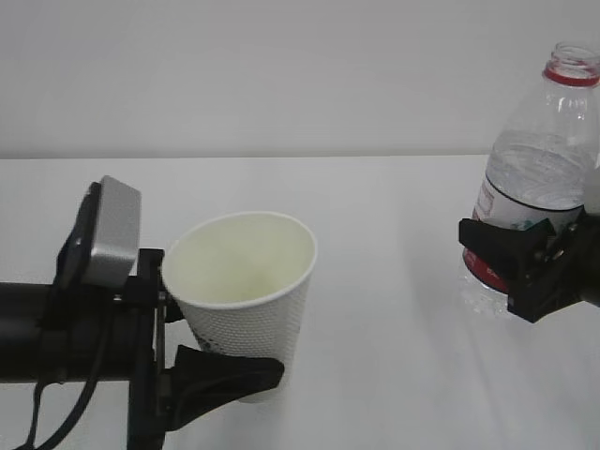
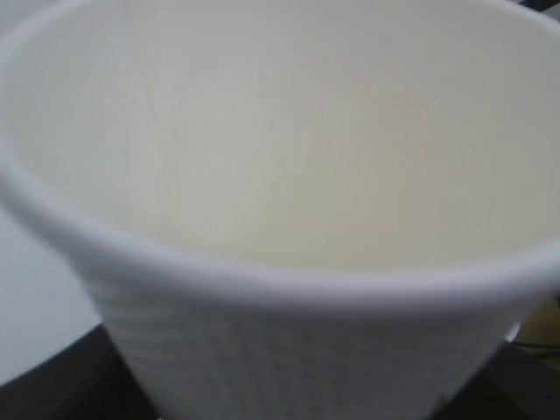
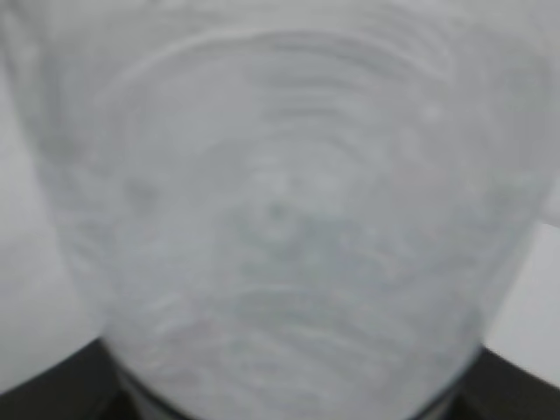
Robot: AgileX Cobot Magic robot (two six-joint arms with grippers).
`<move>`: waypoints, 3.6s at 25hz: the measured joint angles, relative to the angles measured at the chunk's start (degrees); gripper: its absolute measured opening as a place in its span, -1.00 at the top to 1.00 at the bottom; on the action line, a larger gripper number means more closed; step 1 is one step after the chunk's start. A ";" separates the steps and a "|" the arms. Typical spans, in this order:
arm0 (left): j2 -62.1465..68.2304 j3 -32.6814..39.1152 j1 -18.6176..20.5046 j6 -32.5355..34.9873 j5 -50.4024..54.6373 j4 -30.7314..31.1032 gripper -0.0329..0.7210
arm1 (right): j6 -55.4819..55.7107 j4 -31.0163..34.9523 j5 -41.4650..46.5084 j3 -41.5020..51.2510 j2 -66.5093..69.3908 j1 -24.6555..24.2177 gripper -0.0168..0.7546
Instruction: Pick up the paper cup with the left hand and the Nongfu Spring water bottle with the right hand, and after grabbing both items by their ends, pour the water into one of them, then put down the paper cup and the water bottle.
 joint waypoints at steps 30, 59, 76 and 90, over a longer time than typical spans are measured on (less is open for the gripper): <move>5.83 -4.14 -9.35 10.27 -0.12 -7.02 -0.55 | 0.34 -3.99 0.00 -1.01 0.00 0.00 -0.21; 5.83 -4.14 -9.35 10.36 -0.61 -7.02 -0.55 | 0.91 -9.77 7.01 -8.77 0.00 5.95 -0.21; 6.16 -4.14 -9.35 10.36 -2.01 -7.02 -0.55 | -3.97 -12.80 7.35 -9.71 0.00 9.52 -0.21; 6.32 -4.14 -9.35 10.36 -2.01 -7.02 -0.55 | -11.91 -13.22 7.32 -13.17 0.00 9.79 -0.21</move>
